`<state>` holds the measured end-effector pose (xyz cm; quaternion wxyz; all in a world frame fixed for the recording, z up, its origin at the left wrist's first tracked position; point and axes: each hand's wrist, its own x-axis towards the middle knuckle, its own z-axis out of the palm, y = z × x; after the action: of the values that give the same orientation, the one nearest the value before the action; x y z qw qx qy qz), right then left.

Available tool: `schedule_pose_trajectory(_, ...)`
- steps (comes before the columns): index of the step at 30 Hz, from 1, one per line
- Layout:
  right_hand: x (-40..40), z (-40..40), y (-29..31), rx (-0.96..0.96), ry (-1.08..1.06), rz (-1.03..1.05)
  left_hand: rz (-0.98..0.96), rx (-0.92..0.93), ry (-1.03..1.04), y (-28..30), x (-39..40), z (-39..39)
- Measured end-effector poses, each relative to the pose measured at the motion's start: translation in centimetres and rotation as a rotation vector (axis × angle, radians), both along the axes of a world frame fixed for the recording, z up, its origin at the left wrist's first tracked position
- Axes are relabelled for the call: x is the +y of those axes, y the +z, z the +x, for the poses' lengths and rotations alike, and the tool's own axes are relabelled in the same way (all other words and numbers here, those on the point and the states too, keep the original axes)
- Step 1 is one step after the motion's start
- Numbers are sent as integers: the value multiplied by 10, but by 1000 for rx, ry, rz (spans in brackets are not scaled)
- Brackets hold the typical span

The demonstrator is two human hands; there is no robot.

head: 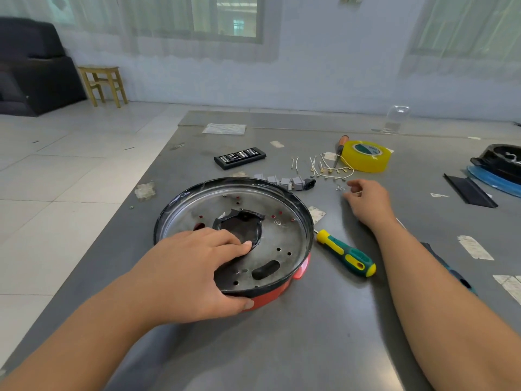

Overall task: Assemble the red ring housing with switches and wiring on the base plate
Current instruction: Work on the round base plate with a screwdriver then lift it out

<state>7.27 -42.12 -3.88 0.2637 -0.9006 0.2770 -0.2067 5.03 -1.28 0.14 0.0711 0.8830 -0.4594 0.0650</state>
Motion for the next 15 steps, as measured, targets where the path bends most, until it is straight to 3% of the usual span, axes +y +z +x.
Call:
schedule_pose_trajectory(8, -17, 24, -3, 6, 40, -116, -5, -19, -15, 3, -2, -4)
schedule_pose_trajectory(12, -17, 24, -3, 19, 21, -109, -37, -91, -22, 5, -3, -6)
schedule_pose_trajectory(15, -13, 17, -3, 9, 22, -82, -30, -40, -2, 6, -1, -7)
